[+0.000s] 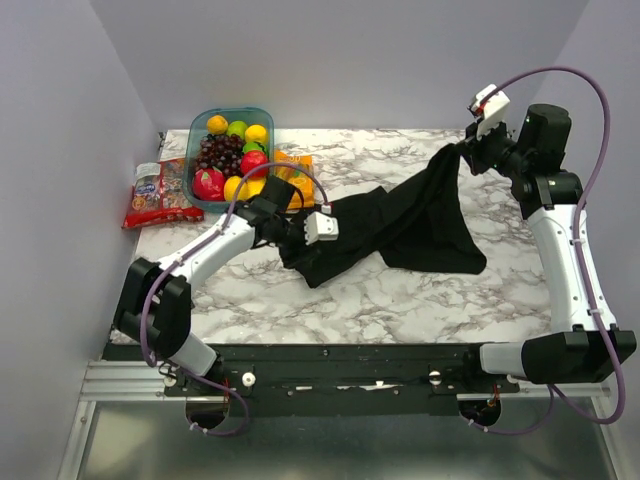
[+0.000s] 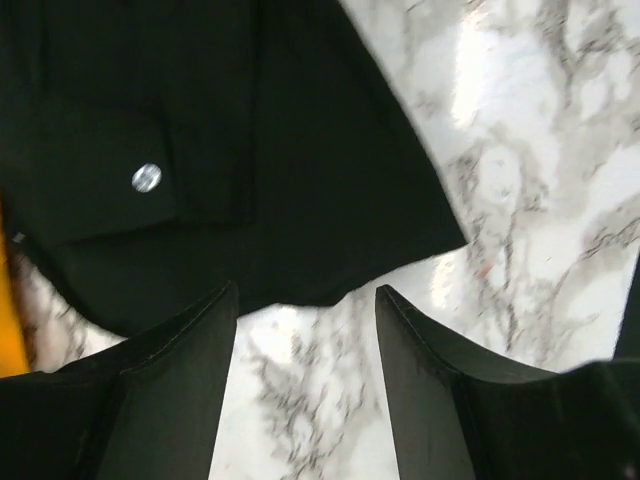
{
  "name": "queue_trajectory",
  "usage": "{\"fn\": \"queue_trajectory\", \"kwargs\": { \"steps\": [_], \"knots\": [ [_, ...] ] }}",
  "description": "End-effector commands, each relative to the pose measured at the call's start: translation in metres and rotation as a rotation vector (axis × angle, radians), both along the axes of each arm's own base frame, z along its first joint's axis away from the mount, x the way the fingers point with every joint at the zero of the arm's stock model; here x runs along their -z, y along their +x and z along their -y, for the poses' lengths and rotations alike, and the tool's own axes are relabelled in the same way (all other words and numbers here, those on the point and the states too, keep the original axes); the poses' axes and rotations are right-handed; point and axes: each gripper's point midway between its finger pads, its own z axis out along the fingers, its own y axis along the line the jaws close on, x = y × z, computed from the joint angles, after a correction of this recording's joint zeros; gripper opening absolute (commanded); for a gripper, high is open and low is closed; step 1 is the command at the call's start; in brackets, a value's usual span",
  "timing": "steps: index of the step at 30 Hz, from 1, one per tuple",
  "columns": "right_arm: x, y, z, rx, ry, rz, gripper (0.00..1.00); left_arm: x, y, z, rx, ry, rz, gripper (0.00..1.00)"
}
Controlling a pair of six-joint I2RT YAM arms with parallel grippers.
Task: Remove the brooch from the garment
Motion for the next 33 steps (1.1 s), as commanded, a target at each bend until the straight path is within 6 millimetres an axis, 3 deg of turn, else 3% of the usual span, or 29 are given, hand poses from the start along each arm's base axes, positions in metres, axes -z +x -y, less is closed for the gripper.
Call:
{"fn": "queue_trajectory", "kwargs": {
  "steps": [1,8,17,19,20,22,23,24,25,27,28,29,30,31,32,33],
  "knots": [
    [0.004,-0.002,-0.001,0.008,0.024,-0.024,0.0,0.004,-0.009,0.04,-0.014,-0.11,-0.028,0.69],
    [0.014,0.002,0.002,0.035,0.03,-0.049,0.0,0.033,-0.032,0.063,-0.021,-0.104,-0.102,0.69],
    [0.022,0.007,0.003,0.051,0.047,-0.072,0.0,0.062,-0.034,0.079,-0.031,-0.005,-0.109,0.65],
    [0.022,0.005,0.003,0.051,0.047,-0.072,0.0,0.065,-0.034,0.077,-0.046,0.023,-0.112,0.56],
    [0.022,0.005,0.003,0.052,0.045,-0.07,0.0,0.064,-0.031,0.077,-0.052,0.034,-0.107,0.4],
    [0.022,0.004,0.005,0.059,0.04,-0.068,0.01,0.066,-0.029,0.066,-0.072,0.092,-0.091,0.25],
    [0.022,0.004,0.005,0.059,0.038,-0.066,0.0,0.065,-0.027,0.062,-0.073,0.11,-0.082,0.11],
    [0.021,0.004,0.007,0.068,0.032,-0.063,0.01,0.062,-0.025,0.056,-0.076,0.122,-0.071,0.04],
    [0.018,0.005,0.007,0.069,0.025,-0.055,0.0,0.053,-0.025,0.048,-0.065,0.131,-0.054,0.0],
    [0.013,0.001,0.009,0.063,0.011,-0.052,0.0,0.029,-0.004,0.032,-0.119,0.106,-0.004,0.0],
    [-0.001,0.001,0.02,0.073,0.001,-0.022,0.0,0.003,0.005,0.024,-0.156,0.075,0.043,0.0],
    [-0.007,-0.004,0.023,0.066,0.003,-0.018,0.0,-0.027,0.031,0.007,-0.237,0.03,0.093,0.0],
    [-0.016,-0.009,0.022,0.029,0.02,-0.001,0.0,-0.053,0.034,0.006,-0.221,-0.042,0.101,0.0],
    [-0.023,-0.01,0.033,0.037,0.02,0.013,0.0,-0.076,0.031,-0.005,-0.221,-0.069,0.106,0.0],
    [-0.039,-0.014,0.037,0.027,0.018,0.046,0.0,-0.121,0.044,-0.007,-0.195,-0.105,0.206,0.0],
    [-0.044,-0.019,0.034,-0.009,0.025,0.046,0.0,-0.142,0.046,-0.014,-0.182,-0.109,0.246,0.0]
  ]
}}
